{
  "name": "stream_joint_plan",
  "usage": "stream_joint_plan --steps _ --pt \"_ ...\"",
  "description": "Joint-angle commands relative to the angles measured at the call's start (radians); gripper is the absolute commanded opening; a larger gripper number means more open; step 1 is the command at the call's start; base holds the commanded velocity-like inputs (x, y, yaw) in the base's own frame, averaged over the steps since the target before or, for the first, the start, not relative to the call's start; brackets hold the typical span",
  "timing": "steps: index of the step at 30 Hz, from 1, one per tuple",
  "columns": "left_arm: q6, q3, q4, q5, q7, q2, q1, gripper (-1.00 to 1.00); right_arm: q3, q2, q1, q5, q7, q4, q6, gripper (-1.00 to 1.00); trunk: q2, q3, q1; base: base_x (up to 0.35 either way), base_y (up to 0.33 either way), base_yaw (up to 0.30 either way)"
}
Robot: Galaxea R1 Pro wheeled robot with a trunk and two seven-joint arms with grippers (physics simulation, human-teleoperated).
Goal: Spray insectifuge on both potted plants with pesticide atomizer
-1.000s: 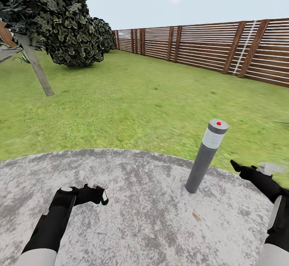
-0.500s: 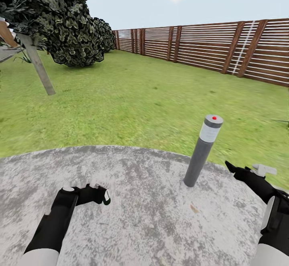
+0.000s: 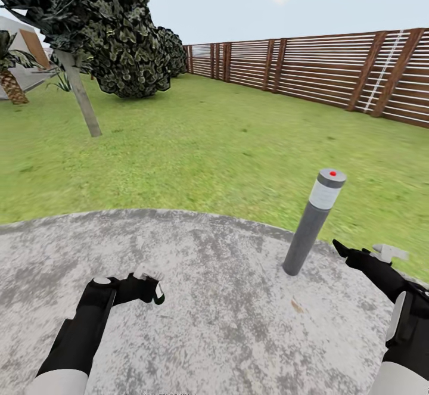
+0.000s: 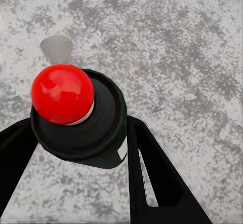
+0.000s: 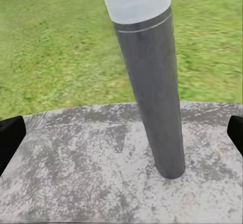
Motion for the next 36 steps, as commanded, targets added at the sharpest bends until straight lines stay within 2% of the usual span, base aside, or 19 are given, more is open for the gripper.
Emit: stream_joint_plan --steps 1,6,8,12,15,20,25,28,36 --pt "0.004 0.003 -0.001 -0.006 -0.009 -0.002 -0.001 -1.00 -0.002 0.001 -0.001 0.008 0.009 0.008 0.003 1.00 0.000 -0.001 0.000 -0.003 0.000 0.252" --pt "0.004 0.003 -0.001 -0.006 -0.009 -0.001 -0.001 -1.00 0.007 0.001 -0.001 0.009 0.009 0.041 0.003 1.00 0.000 -0.001 0.000 -0.001 0.000 0.257" --pt "0.004 0.003 -0.001 -0.006 -0.009 -0.001 -0.001 -1.00 0.048 0.001 -0.001 0.009 0.009 0.042 0.003 1.00 0.000 -0.001 0.000 0.000 0.000 0.255" --pt "0.004 0.003 -0.001 -0.006 -0.009 -0.002 -0.001 -1.00 0.223 0.001 -0.001 0.007 0.009 0.043 0.005 1.00 0.000 -0.001 0.000 0.000 0.000 0.249" --pt "0.004 0.003 -0.001 -0.006 -0.009 -0.002 -0.001 -1.00 0.268 0.001 -0.001 0.007 0.009 0.042 0.005 1.00 0.000 -0.001 0.000 0.000 0.000 0.242" --pt "0.004 0.006 -0.001 -0.006 -0.009 -0.001 -0.001 -1.00 0.295 0.001 -0.001 0.006 0.010 0.039 0.005 1.00 0.000 -0.001 0.000 0.017 0.007 0.125" --pt "0.004 0.009 -0.001 -0.006 -0.007 -0.002 -0.001 -1.00 0.416 -0.003 -0.001 0.005 0.010 0.035 0.005 1.00 0.000 -0.001 0.000 0.232 0.149 0.007" --pt "0.004 0.009 -0.001 -0.006 -0.006 -0.002 -0.001 -1.00 0.444 -0.004 -0.001 0.004 0.010 0.034 0.004 1.00 0.000 -0.001 0.000 0.271 0.177 0.001" --pt "0.004 0.009 0.000 -0.005 -0.005 -0.004 -0.002 -1.00 0.450 -0.006 -0.001 0.002 0.010 0.034 0.003 1.00 0.000 -0.001 0.000 0.275 0.176 0.000"
